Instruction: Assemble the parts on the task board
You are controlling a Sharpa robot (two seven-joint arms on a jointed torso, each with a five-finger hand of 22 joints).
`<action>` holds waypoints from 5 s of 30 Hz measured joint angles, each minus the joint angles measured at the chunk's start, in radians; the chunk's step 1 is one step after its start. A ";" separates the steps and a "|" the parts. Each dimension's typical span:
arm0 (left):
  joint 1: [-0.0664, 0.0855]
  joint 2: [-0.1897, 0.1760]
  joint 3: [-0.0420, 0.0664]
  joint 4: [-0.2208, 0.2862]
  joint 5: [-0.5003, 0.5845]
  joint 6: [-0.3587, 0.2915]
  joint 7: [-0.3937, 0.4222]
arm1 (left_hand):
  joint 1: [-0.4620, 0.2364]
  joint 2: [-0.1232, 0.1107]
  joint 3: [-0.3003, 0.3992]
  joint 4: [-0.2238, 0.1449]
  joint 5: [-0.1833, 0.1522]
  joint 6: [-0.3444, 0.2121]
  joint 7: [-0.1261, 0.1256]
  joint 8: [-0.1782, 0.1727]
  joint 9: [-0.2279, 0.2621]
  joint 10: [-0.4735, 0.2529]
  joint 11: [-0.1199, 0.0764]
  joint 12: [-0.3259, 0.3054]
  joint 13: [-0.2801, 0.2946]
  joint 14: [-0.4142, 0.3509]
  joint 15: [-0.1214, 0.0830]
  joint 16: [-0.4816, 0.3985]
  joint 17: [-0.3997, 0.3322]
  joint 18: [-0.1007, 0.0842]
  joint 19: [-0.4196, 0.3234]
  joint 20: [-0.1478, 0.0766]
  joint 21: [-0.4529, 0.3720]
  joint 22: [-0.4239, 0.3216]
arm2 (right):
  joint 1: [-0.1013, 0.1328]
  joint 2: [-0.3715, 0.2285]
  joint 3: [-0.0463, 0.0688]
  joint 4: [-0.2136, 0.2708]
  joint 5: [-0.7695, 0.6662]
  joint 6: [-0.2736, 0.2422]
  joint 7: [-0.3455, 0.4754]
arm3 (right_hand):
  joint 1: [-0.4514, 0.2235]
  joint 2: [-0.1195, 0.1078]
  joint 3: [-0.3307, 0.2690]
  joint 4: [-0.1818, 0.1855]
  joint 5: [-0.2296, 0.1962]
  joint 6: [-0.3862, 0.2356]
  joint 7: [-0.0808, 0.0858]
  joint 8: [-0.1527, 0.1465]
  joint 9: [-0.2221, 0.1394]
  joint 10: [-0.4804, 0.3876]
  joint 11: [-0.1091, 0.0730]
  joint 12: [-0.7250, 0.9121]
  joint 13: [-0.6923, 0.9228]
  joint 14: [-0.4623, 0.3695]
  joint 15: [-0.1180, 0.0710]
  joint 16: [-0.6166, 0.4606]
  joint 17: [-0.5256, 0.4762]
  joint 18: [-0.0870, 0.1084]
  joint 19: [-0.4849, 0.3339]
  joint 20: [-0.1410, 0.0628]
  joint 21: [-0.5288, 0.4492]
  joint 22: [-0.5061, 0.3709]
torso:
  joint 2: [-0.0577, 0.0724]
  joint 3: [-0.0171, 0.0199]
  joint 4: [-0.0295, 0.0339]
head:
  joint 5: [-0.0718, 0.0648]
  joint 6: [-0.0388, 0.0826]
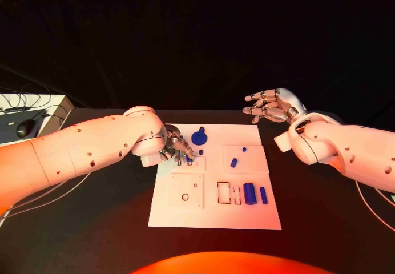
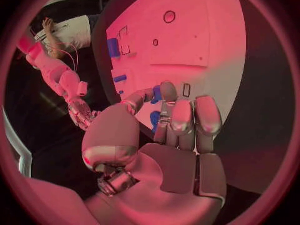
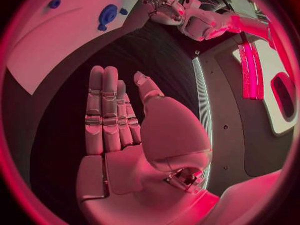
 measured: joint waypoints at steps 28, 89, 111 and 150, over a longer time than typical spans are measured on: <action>-0.002 0.012 -0.025 -0.002 -0.074 0.000 -0.001 | 0.012 -0.012 0.000 0.000 -0.008 0.011 0.004 -0.023 0.002 0.006 0.003 0.000 0.000 -0.002 -0.002 0.000 0.000 0.000 0.000 0.000 -0.004 0.009 | 0.000 0.019 0.000 -0.033 0.134 0.002 0.122 | -0.005 -0.005 0.062 -0.010 0.006 0.014 0.039 -0.083 -0.003 0.073 0.087 -0.548 -0.313 -0.215 0.125 -0.265 -0.502 -0.024 -0.273 0.130 0.004 -0.600 | 0.000 0.0000 0.0005 | 0.000 -0.007; -0.003 0.028 -0.028 -0.021 -0.105 0.044 0.000 | 0.013 -0.013 -0.026 -0.026 -0.005 0.045 0.006 -0.056 0.017 0.032 -0.003 -0.004 -0.003 0.001 0.002 0.028 0.033 -0.016 0.006 0.006 -0.014 0.026 | 0.001 0.014 0.000 -0.021 0.138 0.032 0.125 | -0.005 -0.005 0.051 -0.015 0.012 -0.016 0.044 -0.083 -0.004 0.053 0.096 -0.548 -0.312 -0.232 0.136 -0.265 -0.502 -0.023 -0.283 0.141 0.019 -0.635 | 0.001 0.0001 0.0003 | -0.001 -0.017; -0.005 0.031 -0.026 -0.026 -0.079 0.059 -0.001 | -0.014 0.015 -0.028 -0.028 -0.012 0.064 0.004 -0.070 0.025 0.046 0.000 -0.009 -0.003 0.001 0.002 0.034 0.046 -0.015 0.007 0.007 -0.014 0.036 | 0.001 0.014 0.000 -0.021 0.122 0.038 0.122 | -0.005 -0.005 0.051 -0.015 0.012 -0.019 0.041 -0.083 -0.004 0.049 0.100 -0.548 -0.312 -0.239 0.136 -0.265 -0.503 -0.023 -0.287 0.144 0.023 -0.635 | 0.001 -0.0005 0.0003 | 0.001 -0.018; 0.019 0.093 -0.011 -0.150 -0.008 0.233 0.002 | 0.007 -0.006 -0.006 -0.007 -0.011 0.070 0.006 -0.081 0.045 0.049 0.003 -0.009 -0.009 0.005 0.005 0.039 0.050 -0.015 0.011 0.011 -0.019 0.043 | 0.000 0.026 0.000 -0.038 0.101 0.056 0.114 | -0.005 -0.005 0.049 -0.017 0.012 -0.035 0.039 -0.083 -0.004 0.038 0.103 -0.548 -0.312 -0.249 0.138 -0.265 -0.502 -0.023 -0.298 0.148 0.023 -0.636 | 0.003 0.0002 -0.0008 | 0.000 -0.010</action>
